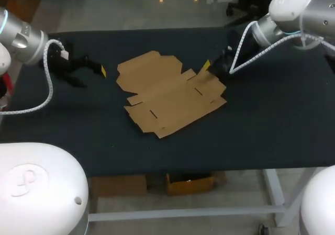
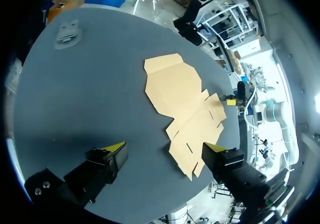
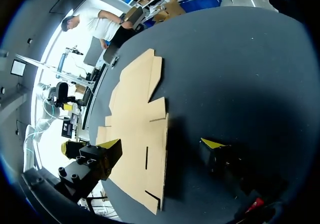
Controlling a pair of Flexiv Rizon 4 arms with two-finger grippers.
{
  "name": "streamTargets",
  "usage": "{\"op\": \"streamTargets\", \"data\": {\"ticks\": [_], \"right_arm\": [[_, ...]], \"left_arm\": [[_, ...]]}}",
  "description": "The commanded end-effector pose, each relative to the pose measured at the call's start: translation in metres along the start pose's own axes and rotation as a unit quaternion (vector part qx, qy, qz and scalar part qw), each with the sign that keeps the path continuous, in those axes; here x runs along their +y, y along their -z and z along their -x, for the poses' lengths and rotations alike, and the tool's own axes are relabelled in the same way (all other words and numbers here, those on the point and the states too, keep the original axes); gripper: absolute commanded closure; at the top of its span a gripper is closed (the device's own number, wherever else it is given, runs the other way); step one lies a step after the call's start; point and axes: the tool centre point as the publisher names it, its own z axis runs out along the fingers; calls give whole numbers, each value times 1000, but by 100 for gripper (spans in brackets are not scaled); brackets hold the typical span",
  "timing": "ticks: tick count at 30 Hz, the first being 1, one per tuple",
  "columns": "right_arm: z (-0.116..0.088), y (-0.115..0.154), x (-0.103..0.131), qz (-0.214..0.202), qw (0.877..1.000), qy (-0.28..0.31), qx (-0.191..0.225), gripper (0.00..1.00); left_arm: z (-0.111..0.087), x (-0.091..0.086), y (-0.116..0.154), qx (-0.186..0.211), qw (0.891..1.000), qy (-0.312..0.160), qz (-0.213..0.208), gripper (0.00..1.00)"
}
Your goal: Assemble the packaging by folding the flat box into shape, placing the metal phone stand inside, and closing the box properly
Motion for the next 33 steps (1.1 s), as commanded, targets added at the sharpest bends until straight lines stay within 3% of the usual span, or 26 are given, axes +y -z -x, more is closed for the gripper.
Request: {"op": "streamTargets", "data": {"ticks": [1, 12, 19, 31, 32, 33], "right_arm": [[3, 0, 7, -62, 998, 0, 8, 0], [3, 0, 7, -62, 998, 0, 8, 0], [3, -4, 6, -94, 995, -9, -17, 0], [-5, -13, 16, -134, 990, -7, -38, 0], [-5, -14, 16, -136, 990, -8, -40, 5], [-6, -15, 15, -140, 989, -10, -43, 24]], "left_arm": [[-3, 0, 1, -6, 1000, 2, 2, 0], [-3, 0, 1, -6, 1000, 2, 2, 0], [-15, 7, -10, -22, 998, 32, -51, 0], [-24, 16, -16, -36, 998, 27, -40, 0], [-24, 16, -16, -36, 998, 27, -39, 0], [-24, 16, -16, -36, 998, 27, -39, 0]]}}
